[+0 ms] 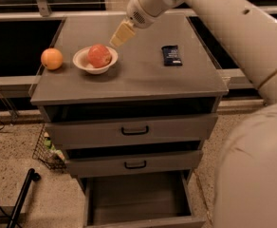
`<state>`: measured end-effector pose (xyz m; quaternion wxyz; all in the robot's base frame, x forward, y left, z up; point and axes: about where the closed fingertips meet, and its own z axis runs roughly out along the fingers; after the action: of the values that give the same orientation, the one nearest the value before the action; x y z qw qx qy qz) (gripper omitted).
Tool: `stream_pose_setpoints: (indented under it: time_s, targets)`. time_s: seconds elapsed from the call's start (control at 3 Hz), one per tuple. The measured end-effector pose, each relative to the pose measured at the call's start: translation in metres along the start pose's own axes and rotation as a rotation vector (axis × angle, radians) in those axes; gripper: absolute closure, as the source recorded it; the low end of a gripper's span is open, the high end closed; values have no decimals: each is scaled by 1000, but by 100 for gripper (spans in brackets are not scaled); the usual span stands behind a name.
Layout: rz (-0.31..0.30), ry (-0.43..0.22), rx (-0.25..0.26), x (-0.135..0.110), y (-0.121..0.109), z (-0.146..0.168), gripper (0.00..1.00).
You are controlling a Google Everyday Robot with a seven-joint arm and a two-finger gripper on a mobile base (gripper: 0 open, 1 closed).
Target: Place apple into bottom drawer
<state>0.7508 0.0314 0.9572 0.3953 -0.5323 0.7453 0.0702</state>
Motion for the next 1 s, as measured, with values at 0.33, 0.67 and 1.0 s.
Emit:
stream_pose_setpoints:
  time_s: [0.33, 0.67, 1.0]
  targets:
    - [13, -20, -4, -10, -9, 25, 36]
    - [28, -33, -39, -17, -10, 56, 30]
    - [37, -40, -69, -20, -6, 69, 30]
